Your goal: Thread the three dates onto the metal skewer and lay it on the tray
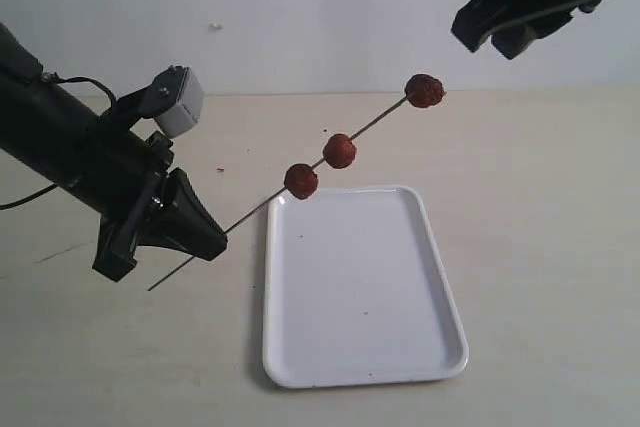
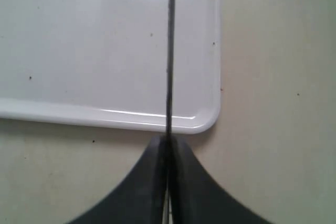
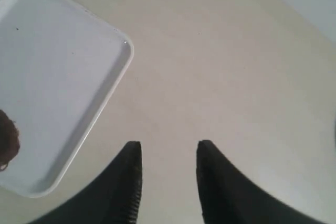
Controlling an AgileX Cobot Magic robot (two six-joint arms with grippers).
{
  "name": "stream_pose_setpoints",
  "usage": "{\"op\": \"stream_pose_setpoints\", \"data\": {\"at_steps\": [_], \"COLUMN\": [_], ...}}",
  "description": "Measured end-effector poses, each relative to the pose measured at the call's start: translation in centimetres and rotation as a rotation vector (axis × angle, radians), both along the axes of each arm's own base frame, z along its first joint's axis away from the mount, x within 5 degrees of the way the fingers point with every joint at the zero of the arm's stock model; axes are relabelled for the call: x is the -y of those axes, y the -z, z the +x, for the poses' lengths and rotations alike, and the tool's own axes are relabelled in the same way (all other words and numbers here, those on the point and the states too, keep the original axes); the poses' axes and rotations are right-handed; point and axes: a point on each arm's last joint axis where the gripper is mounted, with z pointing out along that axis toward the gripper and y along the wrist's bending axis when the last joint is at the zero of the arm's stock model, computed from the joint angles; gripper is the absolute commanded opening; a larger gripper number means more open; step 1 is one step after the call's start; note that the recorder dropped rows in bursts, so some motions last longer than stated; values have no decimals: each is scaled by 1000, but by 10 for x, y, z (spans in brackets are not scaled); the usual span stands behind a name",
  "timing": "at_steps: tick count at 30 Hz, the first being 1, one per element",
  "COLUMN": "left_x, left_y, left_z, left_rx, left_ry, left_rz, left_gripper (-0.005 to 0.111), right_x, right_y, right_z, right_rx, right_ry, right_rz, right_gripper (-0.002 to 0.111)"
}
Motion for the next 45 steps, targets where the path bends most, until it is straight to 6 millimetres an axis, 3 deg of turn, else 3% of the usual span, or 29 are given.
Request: {"op": "stream_pose_setpoints", "data": {"at_steps": [10,21,32,45], "left_x": [0,0,0,0], "left_y": [0,0,0,0], "left_z": [0,0,0,0], "left_rx": [1,-4,-23,-42], "left_ry": [2,-3,-25,-47], "left_rz": [3,4,6,9], "left_gripper": [0,0,0,0], "right_x": [5,-13,-22,-31], "right_y": [7,33,34,13], "right_z": [10,19,17,16], "right_rx": [16,-98,-121,-103], "right_ry": [55,51,28,-59], "right_rz": [-81,51,147,228], "right_gripper": [33,33,33,33]}}
